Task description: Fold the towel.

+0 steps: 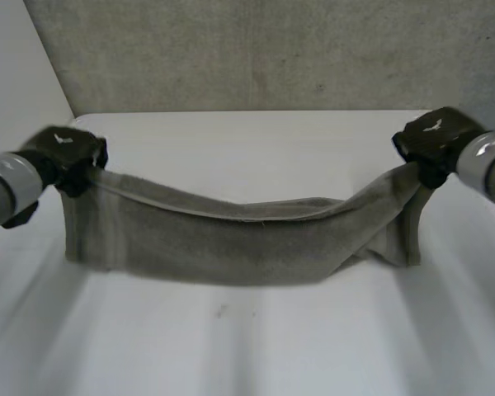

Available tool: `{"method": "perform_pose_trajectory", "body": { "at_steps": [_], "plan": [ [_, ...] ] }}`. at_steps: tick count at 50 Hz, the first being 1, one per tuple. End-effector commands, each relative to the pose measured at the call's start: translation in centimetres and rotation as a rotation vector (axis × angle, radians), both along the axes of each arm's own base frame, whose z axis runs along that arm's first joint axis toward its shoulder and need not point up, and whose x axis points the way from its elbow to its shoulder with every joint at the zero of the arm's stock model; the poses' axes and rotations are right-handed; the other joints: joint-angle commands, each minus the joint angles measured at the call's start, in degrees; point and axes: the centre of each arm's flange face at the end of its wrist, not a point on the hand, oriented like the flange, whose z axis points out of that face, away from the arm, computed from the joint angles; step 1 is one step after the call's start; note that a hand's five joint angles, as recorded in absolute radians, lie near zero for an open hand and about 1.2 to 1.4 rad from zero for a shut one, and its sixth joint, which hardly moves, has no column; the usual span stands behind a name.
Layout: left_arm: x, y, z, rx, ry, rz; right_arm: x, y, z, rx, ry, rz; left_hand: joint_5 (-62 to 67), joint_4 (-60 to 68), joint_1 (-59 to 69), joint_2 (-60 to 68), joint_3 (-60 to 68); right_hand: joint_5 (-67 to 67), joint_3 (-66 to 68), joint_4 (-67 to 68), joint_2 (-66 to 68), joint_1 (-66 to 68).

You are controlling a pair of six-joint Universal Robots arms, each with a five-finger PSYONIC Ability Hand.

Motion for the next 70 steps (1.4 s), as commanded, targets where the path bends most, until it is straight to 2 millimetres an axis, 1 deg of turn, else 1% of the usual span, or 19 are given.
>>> {"method": "perform_pose_trajectory", "body": {
  "at_steps": [1,5,7,8,10,11,12,17,21,24,26,29,35,36,40,43,50,63,70],
  "plan": [
    [0.0,-5.3,-1.4,-0.06,-0.118,0.044,1.6,-4.2,0.2,-0.164,-0.039,0.008,11.2,10.2,13.2,10.2,10.4,13.6,12.1,11.6,12.5,26.3],
    [-0.5,-7.0,2.0,-0.195,-0.099,0.065,1.9,-6.2,3.5,-0.362,-0.111,-0.022,11.2,10.2,13.2,10.2,10.4,13.6,12.1,11.6,12.5,26.3],
    [-1.5,-8.3,7.2,-0.41,-0.03,0.072,1.7,-7.7,8.0,-0.609,-0.203,-0.082,11.2,10.2,13.2,10.2,10.4,13.6,12.1,11.6,12.5,26.3],
    [-1.5,-8.3,7.2,-0.411,-0.03,0.072,1.7,-7.7,8.0,-0.611,-0.204,-0.083,11.2,10.2,13.2,10.2,10.4,13.6,12.1,11.6,12.5,26.3],
    [-2.2,-8.6,12.9,-0.643,0.105,0.092,1.4,-7.2,13.7,-0.889,-0.319,-0.12,11.2,10.2,13.2,10.2,10.4,13.6,12.1,11.6,12.5,26.3],
    [-2.2,-8.6,12.9,-0.644,0.105,0.093,1.4,-7.2,13.8,-0.891,-0.319,-0.12,11.2,10.2,13.2,10.2,10.4,13.6,12.1,11.6,12.5,26.3],
    [-2.1,-8.2,15.5,-0.745,0.179,0.113,1.4,-6.4,16.1,-1.002,-0.375,-0.121,11.2,10.2,13.2,10.2,10.4,13.6,12.1,11.6,12.5,26.3],
    [-1.6,-6.9,18.9,-0.872,0.308,0.126,1.5,-4.5,18.1,-1.088,-0.441,-0.1,11.2,10.2,13.2,10.2,10.4,13.6,12.1,11.6,12.5,26.3],
    [-1.5,-6.6,16.8,-0.791,0.301,0.131,1.7,-4.3,16.3,-1.004,-0.431,-0.088,11.2,10.2,13.2,10.2,10.4,13.6,12.1,11.6,12.5,26.3],
    [-1.5,-6.4,13.7,-0.687,0.283,0.139,1.8,-4.4,13.0,-0.868,-0.416,-0.06,11.2,10.2,13.2,10.2,10.4,13.6,12.1,11.6,12.5,26.3],
    [-1.3,-6.1,9.5,-0.567,0.249,0.149,2.1,-4.2,9.2,-0.731,-0.399,-0.011,11.2,10.2,13.2,10.2,10.4,13.6,12.1,11.6,12.5,26.3],
    [-1.2,-5.8,7.4,-0.506,0.236,0.152,2.1,-4.0,7.4,-0.673,-0.388,0.006,11.2,10.2,13.2,10.2,10.4,13.6,12.1,11.6,12.5,26.3],
    [-1.1,-4.8,-2.8,-0.3,0.181,0.161,2.2,-2.1,-3.6,-0.353,-0.303,0.046,11.2,10.2,13.2,10.2,10.4,13.6,12.1,11.6,12.5,26.3],
    [-1.1,-4.8,-2.8,-0.299,0.181,0.161,2.1,-1.7,-5.9,-0.286,-0.286,0.041,11.2,10.2,13.2,10.2,10.4,13.6,12.1,11.6,12.5,26.3],
    [-1.1,-3.5,-9.0,-0.168,0.145,0.16,1.8,-0.8,-9.5,-0.176,-0.26,0.027,11.2,10.2,13.2,10.2,10.4,13.6,12.1,11.6,12.5,26.3],
    [-0.9,-2.7,-10.9,-0.108,0.113,0.162,1.6,0.0,-11.7,-0.107,-0.242,0.02,11.2,10.2,13.2,10.2,10.4,13.6,12.1,11.6,12.5,26.3],
    [0.0,-0.1,-12.1,-0.037,-0.01,0.147,0.9,1.6,-12.0,-0.013,-0.184,0.004,11.2,10.2,13.2,10.2,10.4,13.6,12.1,11.6,12.5,26.3],
    [2.2,8.4,-7.1,0.116,-0.118,0.148,-4.4,7.8,-4.5,0.233,0.08,-0.047,11.2,10.2,13.2,10.2,10.4,13.6,12.1,11.6,12.5,26.3],
    [2.5,11.7,-5.2,0.209,-0.191,0.095,-5.2,8.6,-2.5,0.193,0.124,-0.034,11.2,10.2,13.2,10.2,10.4,13.6,12.1,11.6,12.5,26.3]
  ]
}}
